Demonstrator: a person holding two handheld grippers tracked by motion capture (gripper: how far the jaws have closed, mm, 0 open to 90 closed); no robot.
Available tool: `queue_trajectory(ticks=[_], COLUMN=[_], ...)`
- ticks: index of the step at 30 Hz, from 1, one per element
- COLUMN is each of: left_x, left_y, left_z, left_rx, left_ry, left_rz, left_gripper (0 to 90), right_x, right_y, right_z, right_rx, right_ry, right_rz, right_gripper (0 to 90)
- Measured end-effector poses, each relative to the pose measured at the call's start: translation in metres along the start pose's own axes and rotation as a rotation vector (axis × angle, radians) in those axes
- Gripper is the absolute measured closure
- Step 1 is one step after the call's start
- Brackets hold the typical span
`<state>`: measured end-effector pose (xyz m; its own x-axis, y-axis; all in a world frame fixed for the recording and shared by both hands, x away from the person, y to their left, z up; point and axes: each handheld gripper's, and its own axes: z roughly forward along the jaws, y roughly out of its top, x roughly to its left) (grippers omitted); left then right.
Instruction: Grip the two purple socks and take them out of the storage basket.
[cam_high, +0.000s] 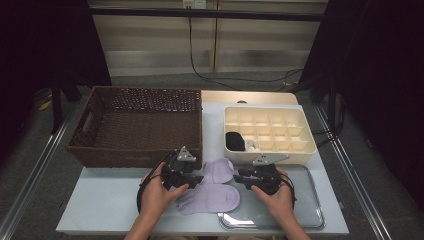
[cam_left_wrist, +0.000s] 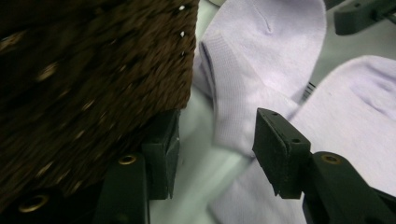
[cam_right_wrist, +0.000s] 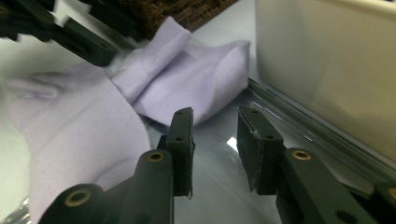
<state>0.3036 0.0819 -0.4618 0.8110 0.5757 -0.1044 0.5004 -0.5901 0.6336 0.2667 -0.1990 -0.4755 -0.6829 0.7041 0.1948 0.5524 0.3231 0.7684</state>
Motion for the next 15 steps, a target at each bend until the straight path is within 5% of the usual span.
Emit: queue_trajectory(ticks=[4, 7, 15], left_x=[-0.002, -0.005, -0.008], left_y=[0.0, 0.001, 0.002], left_z=[0.007, 0.006, 0.007], left_rx=[-0.017, 0.041, 0.072], left_ry=[0.012, -0.001, -0.03], left_rz=[-0.003, 0.02, 0.015], left_gripper=[53.7, 64.4, 82.7], right_x=[0.001, 0.002, 0.004], right_y=[0.002, 0.004, 0.009], right_z=[0.005, 0.012, 0.021], right_rx=[0.01, 0.022, 0.057], right_ry=[-0.008, -0.007, -0.006], right_rz=[-0.012, -0.013, -0.028], right_gripper=[66.1, 69.3, 86.8])
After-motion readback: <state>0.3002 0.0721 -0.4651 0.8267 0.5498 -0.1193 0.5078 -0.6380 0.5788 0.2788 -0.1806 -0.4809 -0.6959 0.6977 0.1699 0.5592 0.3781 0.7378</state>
